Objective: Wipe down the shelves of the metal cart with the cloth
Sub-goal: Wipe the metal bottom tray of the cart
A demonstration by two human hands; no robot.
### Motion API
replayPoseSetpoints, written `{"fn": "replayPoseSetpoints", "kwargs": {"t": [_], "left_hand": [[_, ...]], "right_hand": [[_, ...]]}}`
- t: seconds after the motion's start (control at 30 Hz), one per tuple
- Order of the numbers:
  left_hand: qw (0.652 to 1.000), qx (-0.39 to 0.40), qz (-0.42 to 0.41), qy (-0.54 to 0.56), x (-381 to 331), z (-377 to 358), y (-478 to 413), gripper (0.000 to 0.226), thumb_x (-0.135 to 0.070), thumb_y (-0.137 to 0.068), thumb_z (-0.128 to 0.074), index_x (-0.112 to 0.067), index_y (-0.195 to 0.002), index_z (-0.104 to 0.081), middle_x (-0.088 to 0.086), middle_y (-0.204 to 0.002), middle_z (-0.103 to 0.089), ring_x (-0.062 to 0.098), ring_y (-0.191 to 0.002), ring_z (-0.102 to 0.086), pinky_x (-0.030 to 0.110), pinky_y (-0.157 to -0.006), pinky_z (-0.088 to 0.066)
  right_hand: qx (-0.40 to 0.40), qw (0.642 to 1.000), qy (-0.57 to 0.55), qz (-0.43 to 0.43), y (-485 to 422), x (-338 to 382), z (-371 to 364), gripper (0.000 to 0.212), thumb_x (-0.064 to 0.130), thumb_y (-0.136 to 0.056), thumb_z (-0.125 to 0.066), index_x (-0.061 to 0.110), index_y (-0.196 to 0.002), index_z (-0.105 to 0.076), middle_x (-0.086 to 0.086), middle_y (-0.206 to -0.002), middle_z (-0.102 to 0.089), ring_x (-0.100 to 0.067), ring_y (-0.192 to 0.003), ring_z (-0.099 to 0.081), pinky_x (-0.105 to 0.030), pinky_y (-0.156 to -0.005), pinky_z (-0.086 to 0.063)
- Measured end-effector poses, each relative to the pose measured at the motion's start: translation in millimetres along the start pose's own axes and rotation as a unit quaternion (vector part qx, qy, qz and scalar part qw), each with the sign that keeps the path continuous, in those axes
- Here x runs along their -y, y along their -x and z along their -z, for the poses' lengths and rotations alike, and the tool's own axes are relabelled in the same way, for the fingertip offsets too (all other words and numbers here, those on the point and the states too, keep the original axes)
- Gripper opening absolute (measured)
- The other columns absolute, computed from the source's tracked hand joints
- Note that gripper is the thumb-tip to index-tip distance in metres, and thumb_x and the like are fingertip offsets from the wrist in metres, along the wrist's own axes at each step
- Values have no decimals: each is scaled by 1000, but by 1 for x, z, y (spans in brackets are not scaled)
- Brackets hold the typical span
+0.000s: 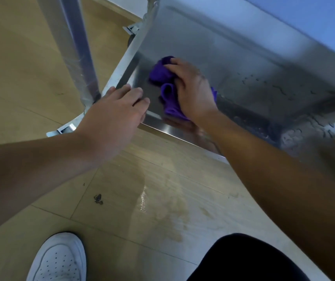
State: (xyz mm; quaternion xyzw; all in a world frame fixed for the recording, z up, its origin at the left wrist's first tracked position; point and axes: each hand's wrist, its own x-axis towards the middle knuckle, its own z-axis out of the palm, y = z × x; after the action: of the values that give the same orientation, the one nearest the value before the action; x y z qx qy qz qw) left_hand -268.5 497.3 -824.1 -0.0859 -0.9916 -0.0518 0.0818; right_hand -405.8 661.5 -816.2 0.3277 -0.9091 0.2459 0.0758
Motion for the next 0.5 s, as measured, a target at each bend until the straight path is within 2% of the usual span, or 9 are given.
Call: {"fn": "replayPoseSetpoints", "kwargs": {"t": [0.07, 0.17, 0.23, 0.3, 0.37, 0.43, 0.5], "left_hand": [[1000, 9, 8, 8, -1, 1, -1, 31, 0, -83, -59, 4, -113, -63, 27, -130, -53, 45, -125, -44, 63, -104, -32], [1000, 15, 14, 14, -3, -1, -1, 31, 0, -87, -55, 4, -117, -61, 26, -135, -50, 43, -130, -39, 62, -108, -26], [1000, 25, 10, 10, -5, 0, -1, 32, 2, -88, -53, 5, -118, -60, 28, -135, -49, 44, -130, -39, 62, -108, -24], [1000, 17, 9, 8, -6, 2, -1, 32, -3, -91, -44, 7, -118, -59, 29, -133, -50, 45, -128, -40, 61, -108, -25], [999, 31, 11, 17, -5, 8, -2, 49, -17, -89, -27, 9, -117, -58, 30, -130, -51, 46, -125, -43, 62, -106, -28], [999, 37, 2, 12, -7, 8, 0, 54, -19, -85, -25, 10, -117, -57, 30, -130, -51, 46, -124, -43, 61, -105, -28], [998, 56, 15, -1, -5, 8, -1, 46, -14, -85, -34, 6, -118, -59, 28, -132, -51, 43, -126, -42, 59, -107, -27]], "right_hand": [[-42, 995, 7, -93, 7, -35, 21, 40, 4, -87, -43, 11, -121, -65, -8, -134, -58, -26, -124, -54, -23, -106, -33], [-80, 969, 36, -231, 22, -62, 41, 43, 6, -86, -40, 12, -121, -65, -6, -132, -60, -29, -120, -55, -30, -103, -38], [-77, 977, 23, -199, 27, -42, 32, 48, 15, -82, -36, 11, -117, -67, -8, -128, -63, -31, -117, -57, -35, -104, -42], [-61, 993, 7, -105, 29, -7, 14, 53, 24, -78, -32, 10, -113, -70, -10, -125, -64, -31, -115, -59, -39, -103, -43], [-25, 999, 2, -25, 33, 24, -1, 48, 20, -83, -34, 10, -114, -69, -9, -127, -63, -32, -116, -58, -41, -103, -44], [7, 1000, -5, -10, 34, 27, 1, 42, 12, -86, -41, 12, -118, -68, -8, -131, -61, -32, -119, -56, -40, -105, -42], [-12, 999, -6, -51, 33, 4, 14, 42, 10, -84, -43, 12, -117, -68, -8, -131, -61, -30, -119, -56, -33, -106, -40]]}}
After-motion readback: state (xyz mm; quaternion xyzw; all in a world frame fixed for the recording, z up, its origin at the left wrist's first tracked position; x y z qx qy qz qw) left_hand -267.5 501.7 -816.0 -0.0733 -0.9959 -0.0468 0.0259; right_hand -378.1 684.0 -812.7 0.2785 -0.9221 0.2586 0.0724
